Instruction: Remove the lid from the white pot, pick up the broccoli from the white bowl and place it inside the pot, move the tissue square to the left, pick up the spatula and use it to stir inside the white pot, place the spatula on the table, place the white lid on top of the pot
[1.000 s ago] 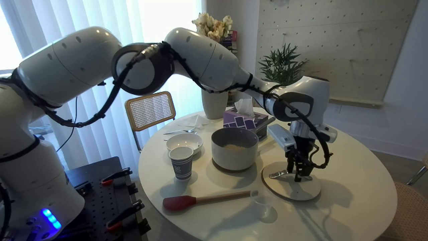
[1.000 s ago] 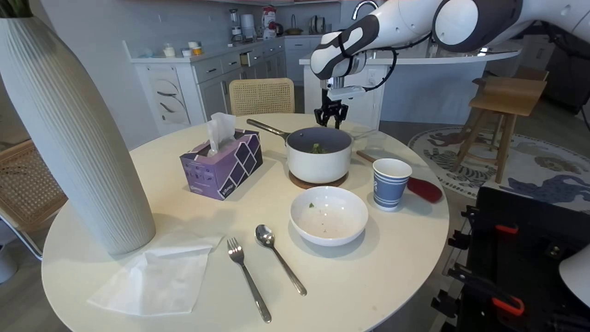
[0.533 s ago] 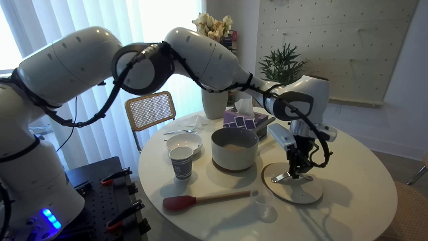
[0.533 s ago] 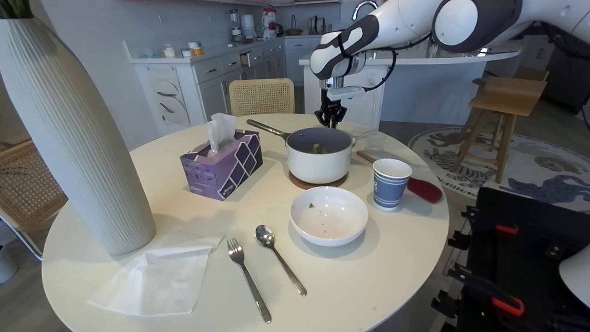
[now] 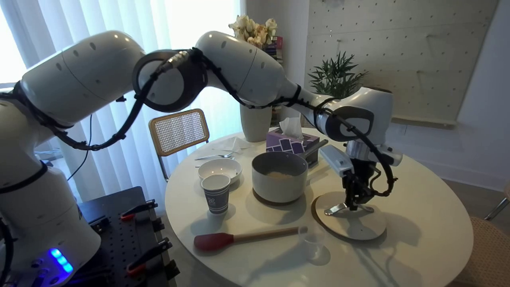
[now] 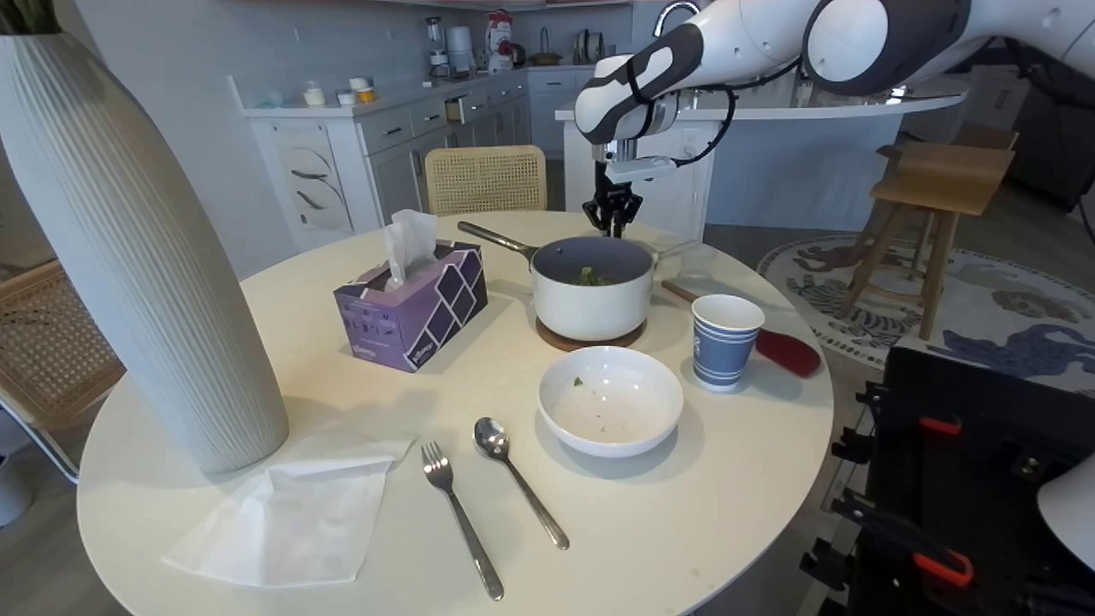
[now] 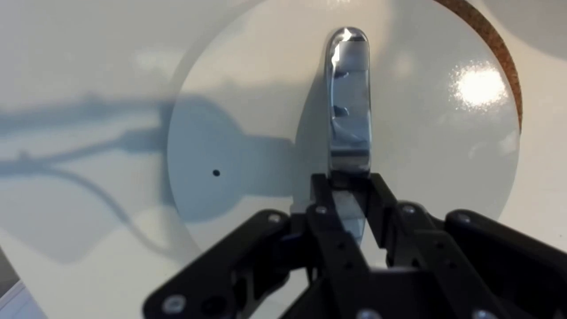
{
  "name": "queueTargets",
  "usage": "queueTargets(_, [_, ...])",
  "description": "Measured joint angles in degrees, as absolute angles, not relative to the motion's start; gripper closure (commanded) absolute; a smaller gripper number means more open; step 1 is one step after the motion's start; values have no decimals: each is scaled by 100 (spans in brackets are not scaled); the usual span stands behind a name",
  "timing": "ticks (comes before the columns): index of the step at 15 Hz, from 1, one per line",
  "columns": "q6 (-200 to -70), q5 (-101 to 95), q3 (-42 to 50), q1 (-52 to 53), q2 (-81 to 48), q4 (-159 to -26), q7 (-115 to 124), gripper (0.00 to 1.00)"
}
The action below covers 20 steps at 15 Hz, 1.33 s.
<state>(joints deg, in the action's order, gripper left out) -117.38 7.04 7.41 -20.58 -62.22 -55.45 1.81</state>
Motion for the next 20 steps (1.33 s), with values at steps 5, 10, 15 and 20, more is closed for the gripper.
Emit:
queueTargets(5, [-11737, 699, 745, -2020, -5984, -5545, 181, 94])
queueTargets(10, [-11686, 695, 754, -1934, -5697, -5616, 181, 94])
queueTargets(15, [-11264, 679, 760, -1782, -5324, -5745, 181, 94])
queueTargets(20, [-10832, 594, 810, -1549, -4850, -5936, 181, 94])
